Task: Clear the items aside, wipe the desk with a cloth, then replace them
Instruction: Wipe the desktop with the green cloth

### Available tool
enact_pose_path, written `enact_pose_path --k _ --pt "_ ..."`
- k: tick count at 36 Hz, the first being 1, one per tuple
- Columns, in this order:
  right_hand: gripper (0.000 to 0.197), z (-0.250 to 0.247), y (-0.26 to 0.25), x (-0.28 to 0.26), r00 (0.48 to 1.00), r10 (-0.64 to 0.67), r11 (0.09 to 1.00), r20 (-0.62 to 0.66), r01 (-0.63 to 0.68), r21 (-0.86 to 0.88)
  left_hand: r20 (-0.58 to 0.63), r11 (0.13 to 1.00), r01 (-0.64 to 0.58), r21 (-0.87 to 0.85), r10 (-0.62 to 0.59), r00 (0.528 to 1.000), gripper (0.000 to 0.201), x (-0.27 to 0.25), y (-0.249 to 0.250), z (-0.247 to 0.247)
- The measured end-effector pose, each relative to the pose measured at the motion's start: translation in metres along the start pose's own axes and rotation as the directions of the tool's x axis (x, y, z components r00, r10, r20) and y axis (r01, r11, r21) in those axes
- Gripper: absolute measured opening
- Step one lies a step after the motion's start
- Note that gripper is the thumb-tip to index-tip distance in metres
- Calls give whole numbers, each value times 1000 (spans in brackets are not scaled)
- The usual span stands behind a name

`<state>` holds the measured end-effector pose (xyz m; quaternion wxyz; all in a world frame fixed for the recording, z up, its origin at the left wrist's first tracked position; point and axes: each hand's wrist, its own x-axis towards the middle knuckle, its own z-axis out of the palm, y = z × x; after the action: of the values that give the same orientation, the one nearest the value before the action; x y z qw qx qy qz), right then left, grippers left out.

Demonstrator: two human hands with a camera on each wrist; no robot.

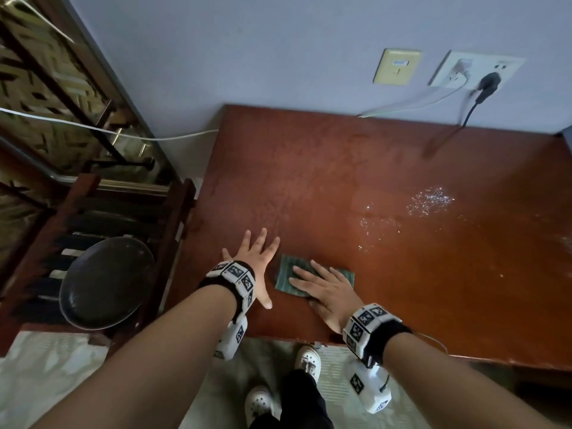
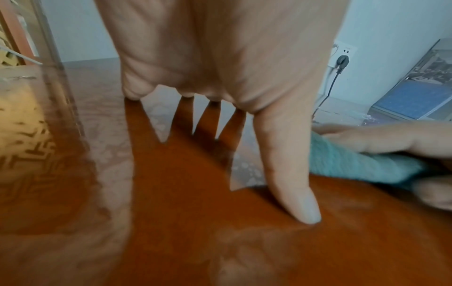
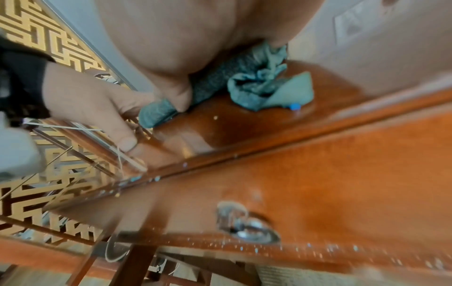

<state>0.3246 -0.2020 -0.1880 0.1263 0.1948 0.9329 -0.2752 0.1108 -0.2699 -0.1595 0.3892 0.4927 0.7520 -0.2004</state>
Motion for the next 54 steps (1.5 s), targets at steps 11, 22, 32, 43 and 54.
enact_pose_path --k 11,22,32,43,54 --pt "62 5 -16 -38 990 -115 959 76 90 268 -27 999 -5 -33 4 1000 128 -12 4 13" --pt "58 -8 11 -53 692 659 656 -295 -336 676 -59 996 -38 -76 34 998 115 -10 -1 28" --pt "65 38 -51 -29 735 651 759 -190 -628 169 -153 991 -100 -91 86 985 106 -10 -11 40" --pt "52 54 -67 -44 984 147 986 -99 -138 92 -229 987 -106 -123 76 970 66 -12 -14 47" --pt "67 2 -26 -45 974 -83 997 211 82 13 -96 996 -80 -45 76 993 70 -16 -12 22"
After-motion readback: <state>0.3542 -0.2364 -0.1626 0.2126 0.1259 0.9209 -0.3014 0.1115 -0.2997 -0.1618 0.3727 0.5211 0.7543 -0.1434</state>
